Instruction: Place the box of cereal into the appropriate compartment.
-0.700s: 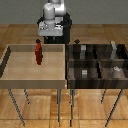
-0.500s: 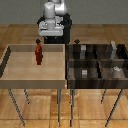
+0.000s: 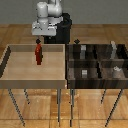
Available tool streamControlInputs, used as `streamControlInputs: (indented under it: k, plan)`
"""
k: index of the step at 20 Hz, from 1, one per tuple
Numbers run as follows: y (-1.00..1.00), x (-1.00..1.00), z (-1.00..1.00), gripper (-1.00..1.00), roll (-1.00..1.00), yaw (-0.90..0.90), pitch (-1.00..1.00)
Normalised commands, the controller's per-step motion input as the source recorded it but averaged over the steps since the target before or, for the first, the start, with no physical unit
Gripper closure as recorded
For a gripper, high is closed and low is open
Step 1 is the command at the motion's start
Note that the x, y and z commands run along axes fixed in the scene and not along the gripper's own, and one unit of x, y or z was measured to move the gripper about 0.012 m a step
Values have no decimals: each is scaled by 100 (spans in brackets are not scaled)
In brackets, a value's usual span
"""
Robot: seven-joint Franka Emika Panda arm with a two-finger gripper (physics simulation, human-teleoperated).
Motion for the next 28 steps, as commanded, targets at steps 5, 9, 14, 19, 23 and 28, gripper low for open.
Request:
streamControlInputs:
  k: [5,9,14,19,23,28]
  plan:
    - [-60,0,0,-100,0,0,0]
    - [0,25,0,-100,0,0,0]
    - [0,100,0,-100,0,0,0]
    - [20,0,0,-100,0,0,0]
    - [0,50,0,-100,0,0,0]
    - [0,0,-40,-100,0,0,0]
